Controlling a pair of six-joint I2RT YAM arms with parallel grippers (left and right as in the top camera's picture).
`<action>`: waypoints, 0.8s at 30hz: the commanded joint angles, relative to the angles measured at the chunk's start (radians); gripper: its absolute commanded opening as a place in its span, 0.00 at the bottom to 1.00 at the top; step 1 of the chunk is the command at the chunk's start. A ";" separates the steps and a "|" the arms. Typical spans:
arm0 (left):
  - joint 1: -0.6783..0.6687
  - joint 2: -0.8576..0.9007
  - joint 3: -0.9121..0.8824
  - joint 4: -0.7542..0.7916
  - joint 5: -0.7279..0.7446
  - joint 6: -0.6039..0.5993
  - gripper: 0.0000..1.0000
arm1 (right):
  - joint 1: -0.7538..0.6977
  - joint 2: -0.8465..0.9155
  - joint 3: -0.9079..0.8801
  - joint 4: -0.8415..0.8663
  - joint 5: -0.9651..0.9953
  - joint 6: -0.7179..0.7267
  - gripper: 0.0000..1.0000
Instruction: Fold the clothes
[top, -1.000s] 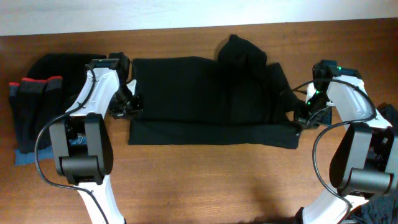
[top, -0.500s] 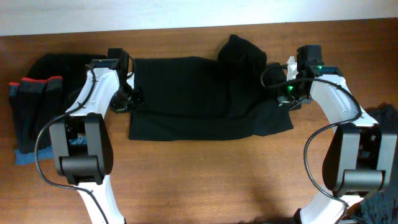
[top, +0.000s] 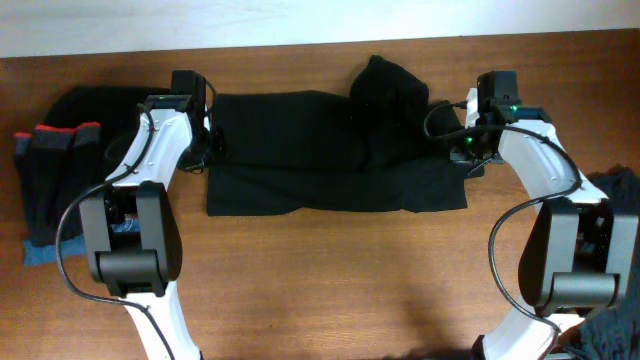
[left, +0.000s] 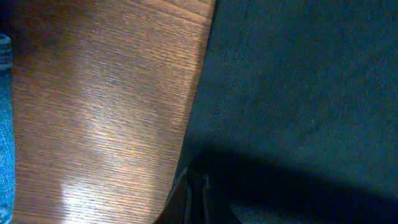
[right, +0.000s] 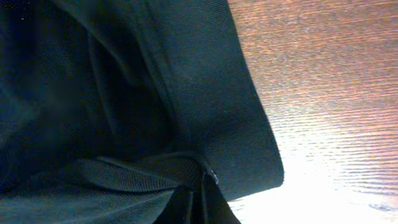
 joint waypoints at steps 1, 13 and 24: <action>0.006 -0.037 -0.001 0.005 -0.033 -0.018 0.01 | 0.002 0.018 -0.003 0.000 0.041 -0.009 0.04; 0.002 -0.037 0.000 -0.011 -0.029 -0.016 0.59 | 0.001 0.075 0.003 0.021 0.042 -0.009 0.33; 0.013 -0.101 0.000 -0.146 -0.025 -0.008 0.31 | 0.001 0.009 0.149 -0.098 0.041 -0.009 0.37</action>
